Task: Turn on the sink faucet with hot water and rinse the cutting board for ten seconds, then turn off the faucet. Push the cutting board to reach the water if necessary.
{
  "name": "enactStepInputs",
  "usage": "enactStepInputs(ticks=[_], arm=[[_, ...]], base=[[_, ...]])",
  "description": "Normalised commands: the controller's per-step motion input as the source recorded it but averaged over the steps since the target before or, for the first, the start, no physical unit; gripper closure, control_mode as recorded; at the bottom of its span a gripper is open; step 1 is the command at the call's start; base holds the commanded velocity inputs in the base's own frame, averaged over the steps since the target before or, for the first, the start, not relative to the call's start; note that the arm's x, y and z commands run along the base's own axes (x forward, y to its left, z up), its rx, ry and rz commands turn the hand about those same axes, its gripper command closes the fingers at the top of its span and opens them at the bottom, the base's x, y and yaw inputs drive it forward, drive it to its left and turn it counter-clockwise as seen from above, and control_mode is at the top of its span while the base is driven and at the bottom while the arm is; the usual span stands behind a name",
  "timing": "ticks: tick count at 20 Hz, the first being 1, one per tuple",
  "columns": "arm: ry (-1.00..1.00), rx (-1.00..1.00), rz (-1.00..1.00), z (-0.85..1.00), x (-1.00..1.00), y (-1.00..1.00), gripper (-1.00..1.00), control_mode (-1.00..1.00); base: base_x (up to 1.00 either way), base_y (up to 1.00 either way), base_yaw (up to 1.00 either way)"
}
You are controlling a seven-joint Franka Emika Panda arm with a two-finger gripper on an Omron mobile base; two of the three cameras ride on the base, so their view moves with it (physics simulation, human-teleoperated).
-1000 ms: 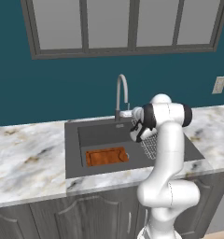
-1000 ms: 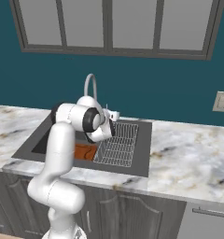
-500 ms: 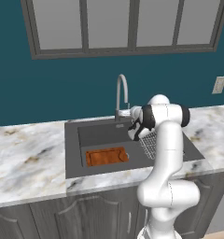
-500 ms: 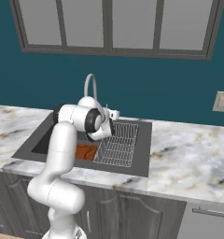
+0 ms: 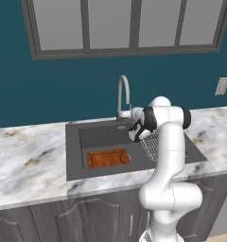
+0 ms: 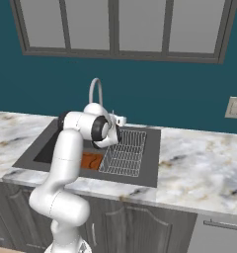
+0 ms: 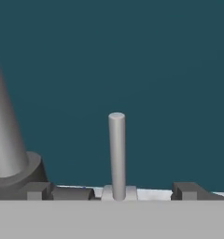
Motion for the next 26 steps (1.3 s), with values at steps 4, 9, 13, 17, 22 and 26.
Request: enactStepInputs(ticks=[4,9,13,17,22,26], arm=[[0.0,0.0,0.0,0.0,0.06,0.0,-1.0,-1.0],[0.0,0.0,0.0,0.0,0.07,0.0,-1.0,-1.0],[0.0,0.0,0.0,0.0,0.04,0.0,-1.0,-1.0],[0.0,0.0,0.0,0.02,0.02,0.0,-1.0,-1.0],[0.0,0.0,0.0,0.09,0.01,0.0,-1.0,-1.0],[0.0,0.0,0.0,0.11,0.07,0.0,-1.0,-1.0]], base=[[0.0,0.0,0.0],[0.0,0.0,0.0],[0.0,0.0,0.0],[0.0,0.0,0.0],[0.0,0.0,0.0],[0.0,0.0,0.0]])
